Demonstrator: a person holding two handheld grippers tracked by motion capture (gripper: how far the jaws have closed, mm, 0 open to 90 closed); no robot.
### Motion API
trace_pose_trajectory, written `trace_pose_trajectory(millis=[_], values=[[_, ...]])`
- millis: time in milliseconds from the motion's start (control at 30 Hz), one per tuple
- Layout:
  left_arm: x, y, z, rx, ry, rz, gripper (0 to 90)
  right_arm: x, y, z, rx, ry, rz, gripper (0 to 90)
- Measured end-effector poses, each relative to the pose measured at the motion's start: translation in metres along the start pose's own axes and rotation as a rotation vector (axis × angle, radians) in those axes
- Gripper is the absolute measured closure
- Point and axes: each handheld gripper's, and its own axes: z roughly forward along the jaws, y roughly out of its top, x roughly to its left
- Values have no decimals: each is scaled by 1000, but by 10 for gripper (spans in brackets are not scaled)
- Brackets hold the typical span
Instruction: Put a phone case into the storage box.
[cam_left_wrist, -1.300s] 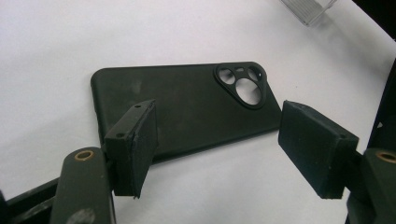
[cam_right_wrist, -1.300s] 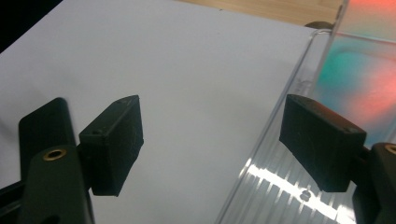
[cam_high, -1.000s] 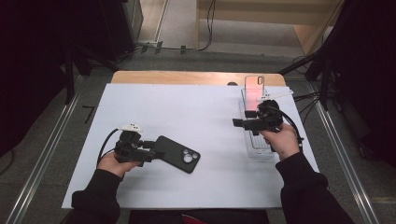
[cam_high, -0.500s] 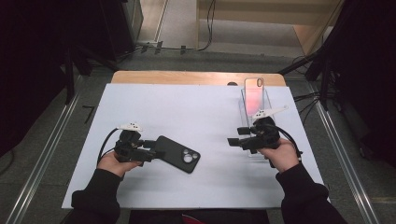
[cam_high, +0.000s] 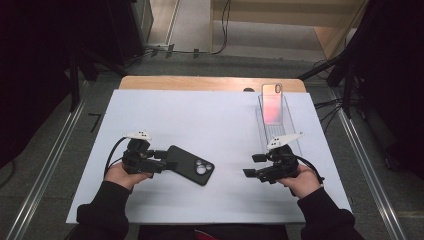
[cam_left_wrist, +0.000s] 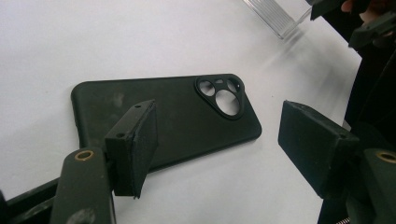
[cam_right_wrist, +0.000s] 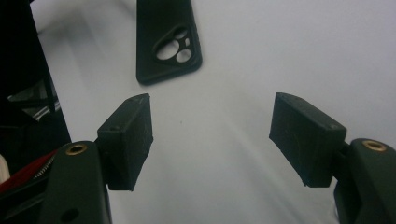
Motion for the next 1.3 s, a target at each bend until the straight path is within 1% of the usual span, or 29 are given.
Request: trace_pose_trajectory(millis=[100,167,267,300,367,400,433,533,600,667,733,800,867,900,1000,1033,1067,1100,1167,1233,1267,1300], values=[[-1,0,0,0,-1,6,286,1,-8,2,9,10,-13,270],[-1,-1,0,4,2,9,286,1,-12,2,16,9,-20,266],[-2,-1,2,9,-4,4,287,0,-17,1,21,10,-17,263],[-2,-1,2,14,-4,7,287,-2,-18,0,24,4,-19,263],[-2,-3,2,12,-12,6,287,-4,-21,-1,33,-1,-9,261],[-2,-4,3,7,-24,-5,287,-6,-23,-1,27,0,-2,261],[-2,-4,3,10,-28,-6,288,-7,-24,-1,29,3,15,261],[-3,-6,5,14,-29,-9,288,-11,-27,-2,30,-14,29,261],[-4,-8,6,15,-34,-13,288,-13,-27,-2,28,-16,42,260],[-5,-9,8,15,-41,-17,289,-14,-28,-2,30,-15,39,261],[-5,-9,9,26,-34,-16,291,-14,-28,-1,39,-15,43,261],[-4,-9,10,36,-16,-23,291,-14,-28,-1,38,-13,42,261],[-3,-9,10,39,-20,-32,290,-14,-27,-1,33,-11,44,261],[-2,-8,10,37,-23,-27,290,-14,-27,-1,31,-10,41,261],[0,-1,9,27,-2,-20,283,-14,-27,0,42,-12,45,260],[2,2,10,23,14,-28,272,-14,-27,0,44,-13,43,260],[4,5,10,23,14,-33,273,-14,-27,1,45,-14,41,260],[6,7,10,20,5,-34,273,-14,-27,1,46,-15,42,260],[10,12,10,17,9,-45,297,-14,-27,0,45,-18,42,261],[15,19,11,17,34,-39,315,-14,-27,1,45,-22,40,261],[16,21,12,18,37,-38,348,-14,-27,1,48,-25,38,261],[18,24,14,26,56,-32,351,-14,-27,1,51,-27,41,260]])
